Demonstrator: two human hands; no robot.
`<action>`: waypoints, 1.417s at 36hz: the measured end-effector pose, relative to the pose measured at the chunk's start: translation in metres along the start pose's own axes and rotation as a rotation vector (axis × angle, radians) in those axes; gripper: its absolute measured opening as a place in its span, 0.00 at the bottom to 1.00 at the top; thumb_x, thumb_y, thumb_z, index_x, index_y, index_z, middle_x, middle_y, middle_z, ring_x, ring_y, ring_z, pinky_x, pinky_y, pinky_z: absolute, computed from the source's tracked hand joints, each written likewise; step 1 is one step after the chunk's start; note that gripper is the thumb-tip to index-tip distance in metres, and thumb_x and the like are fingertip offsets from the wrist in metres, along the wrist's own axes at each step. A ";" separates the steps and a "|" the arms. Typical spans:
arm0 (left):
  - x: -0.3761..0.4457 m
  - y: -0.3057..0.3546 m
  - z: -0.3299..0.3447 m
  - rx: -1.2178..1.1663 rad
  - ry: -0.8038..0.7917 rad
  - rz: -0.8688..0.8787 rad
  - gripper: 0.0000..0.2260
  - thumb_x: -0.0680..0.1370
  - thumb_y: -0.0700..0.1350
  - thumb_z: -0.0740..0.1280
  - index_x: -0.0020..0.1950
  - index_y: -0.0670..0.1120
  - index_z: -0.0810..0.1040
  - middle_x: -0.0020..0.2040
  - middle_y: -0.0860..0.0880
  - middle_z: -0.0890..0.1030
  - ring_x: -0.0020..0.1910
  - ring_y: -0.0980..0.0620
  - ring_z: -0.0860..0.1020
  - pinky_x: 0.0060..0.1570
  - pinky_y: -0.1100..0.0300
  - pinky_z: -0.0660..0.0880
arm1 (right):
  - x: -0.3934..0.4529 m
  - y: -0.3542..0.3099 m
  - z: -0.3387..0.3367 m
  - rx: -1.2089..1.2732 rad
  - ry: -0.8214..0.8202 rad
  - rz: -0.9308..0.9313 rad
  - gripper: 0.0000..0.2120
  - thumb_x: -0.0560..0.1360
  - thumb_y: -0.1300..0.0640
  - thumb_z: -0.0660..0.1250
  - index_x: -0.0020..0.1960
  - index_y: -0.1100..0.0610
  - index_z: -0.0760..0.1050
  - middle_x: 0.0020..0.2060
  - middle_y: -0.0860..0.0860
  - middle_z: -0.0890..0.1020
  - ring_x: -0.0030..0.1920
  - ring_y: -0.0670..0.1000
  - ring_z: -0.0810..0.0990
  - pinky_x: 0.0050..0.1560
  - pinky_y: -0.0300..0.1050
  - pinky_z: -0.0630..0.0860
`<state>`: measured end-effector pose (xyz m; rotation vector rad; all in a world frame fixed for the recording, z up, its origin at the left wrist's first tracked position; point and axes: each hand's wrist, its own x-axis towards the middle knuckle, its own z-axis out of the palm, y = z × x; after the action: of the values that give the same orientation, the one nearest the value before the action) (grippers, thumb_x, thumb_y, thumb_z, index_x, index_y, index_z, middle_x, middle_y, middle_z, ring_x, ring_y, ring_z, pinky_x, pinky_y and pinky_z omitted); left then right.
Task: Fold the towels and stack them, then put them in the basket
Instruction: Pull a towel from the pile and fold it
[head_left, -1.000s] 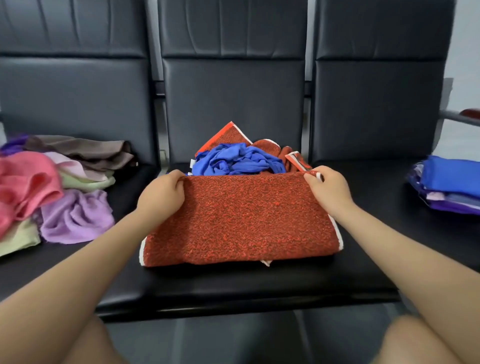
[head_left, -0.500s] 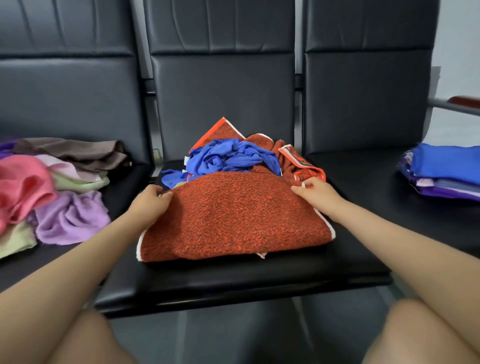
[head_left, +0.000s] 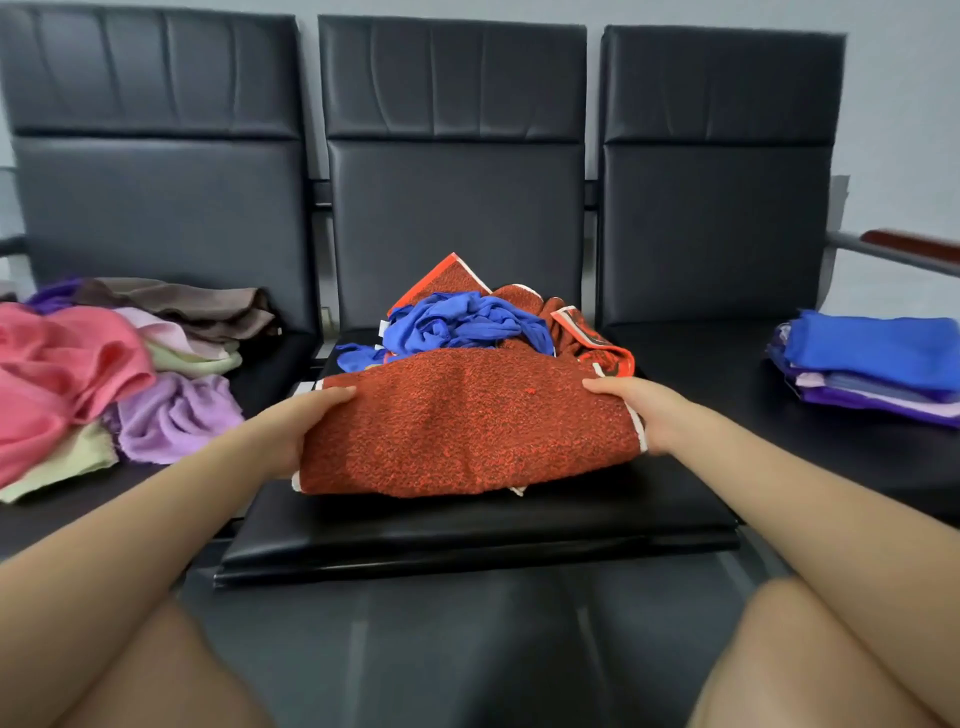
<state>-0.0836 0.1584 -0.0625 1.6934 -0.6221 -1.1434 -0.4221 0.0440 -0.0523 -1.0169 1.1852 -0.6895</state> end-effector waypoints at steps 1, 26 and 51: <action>-0.004 0.002 0.001 -0.014 -0.013 -0.009 0.09 0.77 0.49 0.68 0.49 0.43 0.77 0.28 0.47 0.82 0.38 0.47 0.78 0.37 0.56 0.72 | 0.000 0.000 0.001 0.011 -0.010 0.008 0.11 0.73 0.59 0.72 0.55 0.57 0.78 0.47 0.58 0.85 0.45 0.58 0.84 0.46 0.52 0.80; 0.020 0.001 0.054 0.257 0.084 0.381 0.13 0.82 0.50 0.57 0.63 0.48 0.75 0.59 0.46 0.79 0.59 0.45 0.77 0.66 0.47 0.70 | -0.020 -0.031 -0.011 -0.206 0.240 -0.343 0.10 0.76 0.57 0.69 0.55 0.61 0.79 0.47 0.58 0.84 0.47 0.55 0.83 0.52 0.48 0.78; 0.000 0.007 0.088 0.431 0.147 0.569 0.12 0.79 0.54 0.61 0.49 0.46 0.75 0.39 0.49 0.78 0.35 0.48 0.81 0.40 0.49 0.82 | 0.008 0.011 0.047 -0.622 0.270 -0.841 0.06 0.75 0.60 0.69 0.47 0.50 0.79 0.31 0.44 0.75 0.32 0.38 0.74 0.39 0.34 0.68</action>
<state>-0.1618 0.1171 -0.0643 1.7612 -1.2248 -0.4948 -0.3761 0.0547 -0.0635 -2.0508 1.2136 -1.1671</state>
